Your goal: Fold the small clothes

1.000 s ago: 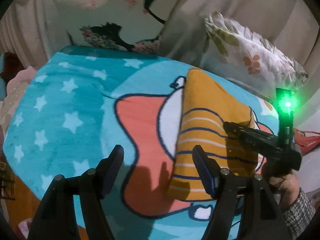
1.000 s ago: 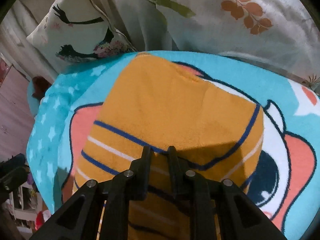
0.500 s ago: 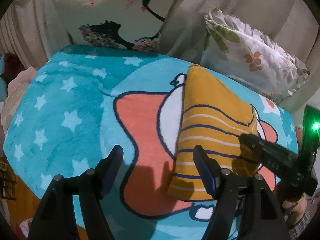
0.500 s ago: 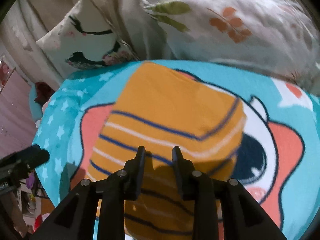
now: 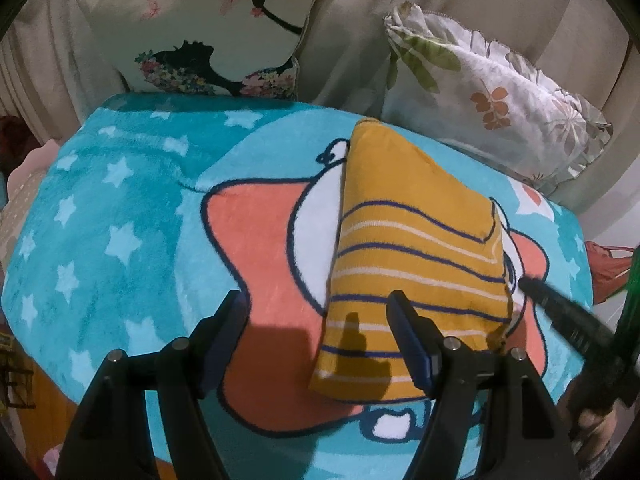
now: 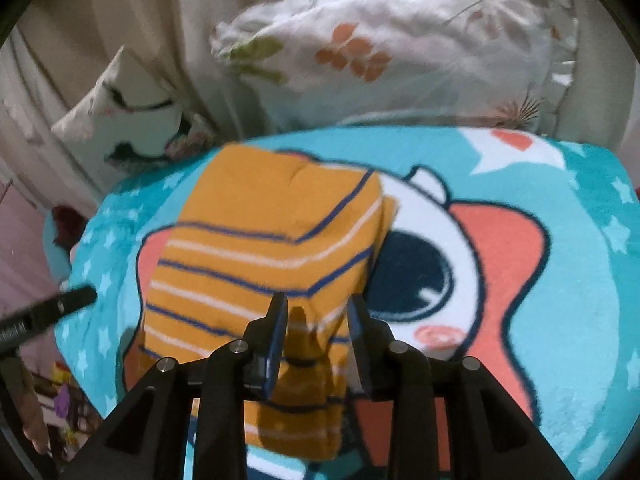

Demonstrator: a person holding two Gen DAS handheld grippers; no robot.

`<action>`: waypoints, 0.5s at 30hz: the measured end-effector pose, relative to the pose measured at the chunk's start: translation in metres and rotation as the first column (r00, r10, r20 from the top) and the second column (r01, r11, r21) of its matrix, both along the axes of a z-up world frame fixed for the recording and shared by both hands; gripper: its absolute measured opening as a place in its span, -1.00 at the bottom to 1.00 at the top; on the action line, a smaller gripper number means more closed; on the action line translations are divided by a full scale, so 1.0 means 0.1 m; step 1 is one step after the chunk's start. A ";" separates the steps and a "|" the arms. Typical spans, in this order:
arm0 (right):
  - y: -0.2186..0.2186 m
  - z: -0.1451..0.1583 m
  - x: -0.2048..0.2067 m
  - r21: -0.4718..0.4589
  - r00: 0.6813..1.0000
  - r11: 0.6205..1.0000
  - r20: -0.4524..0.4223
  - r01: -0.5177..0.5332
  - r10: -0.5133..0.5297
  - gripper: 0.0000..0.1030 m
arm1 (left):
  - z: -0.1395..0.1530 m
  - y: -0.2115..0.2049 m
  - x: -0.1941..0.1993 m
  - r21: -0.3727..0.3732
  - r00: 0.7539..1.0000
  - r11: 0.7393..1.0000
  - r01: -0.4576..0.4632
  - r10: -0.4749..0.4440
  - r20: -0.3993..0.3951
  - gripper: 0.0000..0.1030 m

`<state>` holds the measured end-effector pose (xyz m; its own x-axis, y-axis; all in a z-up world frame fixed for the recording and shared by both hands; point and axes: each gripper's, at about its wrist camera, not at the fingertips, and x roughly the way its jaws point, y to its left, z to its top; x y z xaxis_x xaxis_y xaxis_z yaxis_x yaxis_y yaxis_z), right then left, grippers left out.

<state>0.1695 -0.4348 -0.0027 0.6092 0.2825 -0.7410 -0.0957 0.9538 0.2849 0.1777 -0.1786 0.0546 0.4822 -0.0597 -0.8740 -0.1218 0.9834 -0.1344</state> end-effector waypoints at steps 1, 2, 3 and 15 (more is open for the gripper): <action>-0.01 0.02 0.02 0.000 1.000 1.000 0.003 -0.001 0.001 -0.35 | -0.01 0.00 -0.02 0.003 1.000 1.000 -0.005 0.005 -0.006 0.39; -0.01 0.04 0.07 -0.006 1.000 1.000 0.006 -0.001 0.001 -0.35 | -0.02 0.00 -0.04 0.006 1.000 1.000 -0.009 0.009 -0.009 0.39; 0.01 0.04 0.12 -0.014 1.000 1.000 0.010 -0.001 0.001 -0.38 | -0.02 0.00 -0.07 0.011 1.000 1.000 -0.013 0.013 -0.012 0.39; 0.09 -0.14 0.49 -0.055 0.999 0.998 -0.031 -0.010 0.008 -0.47 | -0.11 0.15 -0.40 0.063 0.995 0.995 -0.080 0.084 -0.063 0.42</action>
